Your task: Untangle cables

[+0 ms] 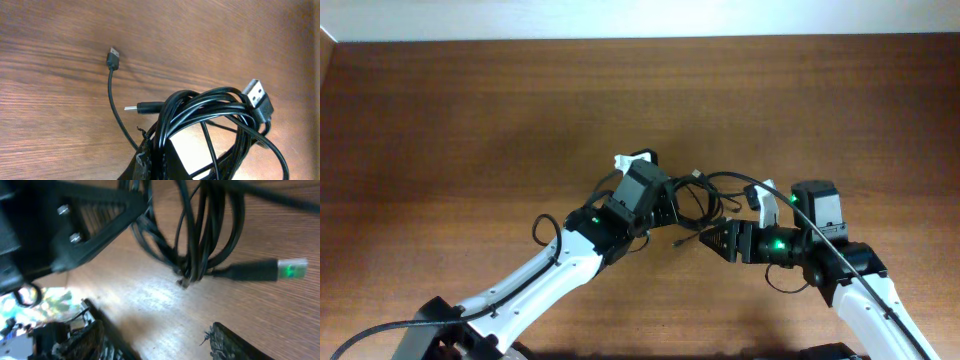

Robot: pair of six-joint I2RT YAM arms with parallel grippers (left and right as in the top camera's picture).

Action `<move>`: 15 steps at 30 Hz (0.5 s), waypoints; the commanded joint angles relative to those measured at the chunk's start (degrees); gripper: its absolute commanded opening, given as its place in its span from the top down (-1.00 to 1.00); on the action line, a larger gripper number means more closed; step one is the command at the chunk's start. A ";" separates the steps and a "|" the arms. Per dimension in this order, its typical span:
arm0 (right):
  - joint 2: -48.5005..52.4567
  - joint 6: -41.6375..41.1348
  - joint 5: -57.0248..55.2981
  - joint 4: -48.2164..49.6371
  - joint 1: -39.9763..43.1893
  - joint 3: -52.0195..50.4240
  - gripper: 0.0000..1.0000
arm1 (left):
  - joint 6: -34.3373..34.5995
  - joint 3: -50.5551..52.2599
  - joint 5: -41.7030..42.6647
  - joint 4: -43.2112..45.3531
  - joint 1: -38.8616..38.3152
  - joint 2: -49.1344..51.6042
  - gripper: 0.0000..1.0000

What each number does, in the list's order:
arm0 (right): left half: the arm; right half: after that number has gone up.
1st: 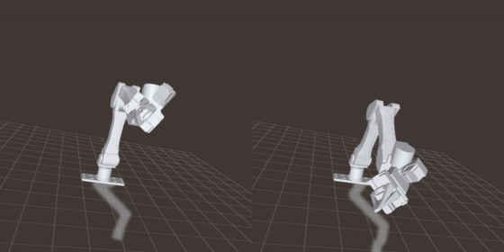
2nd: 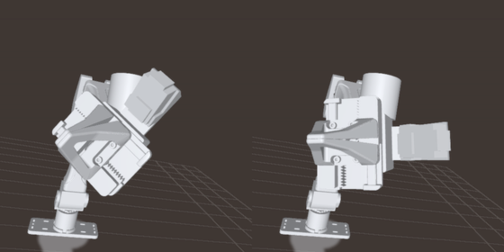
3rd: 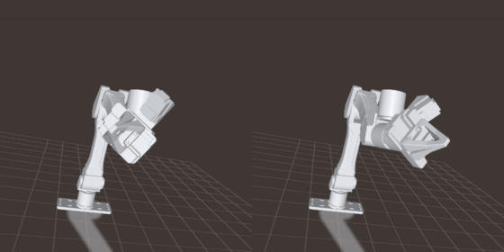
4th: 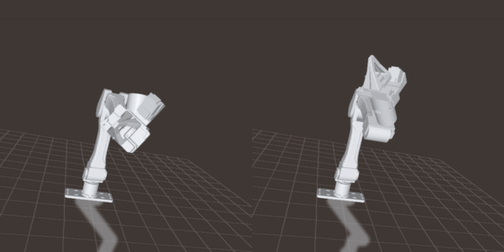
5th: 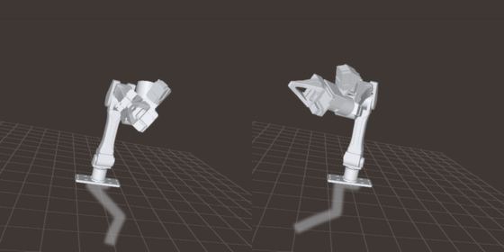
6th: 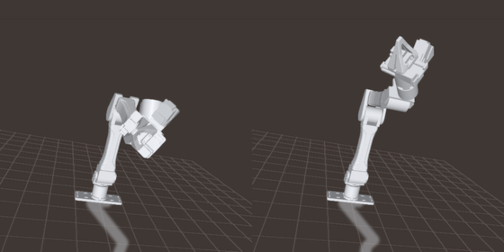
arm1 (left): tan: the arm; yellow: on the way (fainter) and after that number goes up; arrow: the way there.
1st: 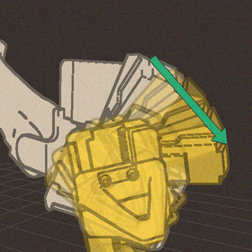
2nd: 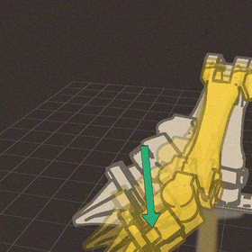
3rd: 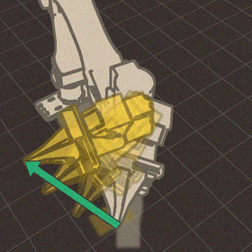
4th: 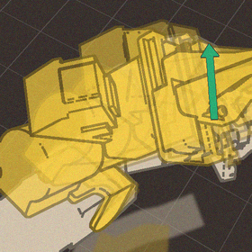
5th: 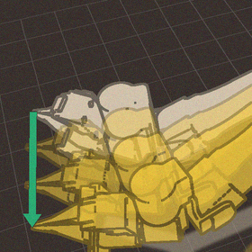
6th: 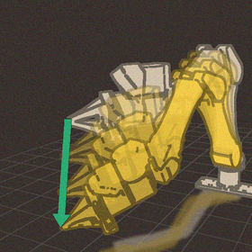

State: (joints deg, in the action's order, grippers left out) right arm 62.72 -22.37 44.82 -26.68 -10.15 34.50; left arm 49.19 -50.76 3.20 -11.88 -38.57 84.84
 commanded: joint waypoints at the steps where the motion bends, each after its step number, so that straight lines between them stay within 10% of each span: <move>1: 1.16 -2.23 -2.80 1.90 -0.50 0.22 -0.06 | 0.90 0.04 7.08 1.07 -0.46 -1.40 1.00; 6: 3.06 -2.12 3.41 4.74 -0.48 0.22 0.92 | -4.68 0.04 5.84 0.46 -2.80 -1.40 1.00; 12: 2.91 24.28 40.79 6.38 5.64 0.24 0.91 | -10.40 0.07 -21.11 -0.98 -2.80 -1.38 1.00; 15: 2.91 26.67 36.09 4.61 7.17 0.22 0.92 | -10.03 0.07 -35.12 4.57 -1.97 -1.38 1.00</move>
State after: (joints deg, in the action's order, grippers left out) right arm 65.84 0.12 79.07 -20.71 -3.38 34.46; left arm 39.64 -50.72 -16.88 -11.14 -41.69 84.64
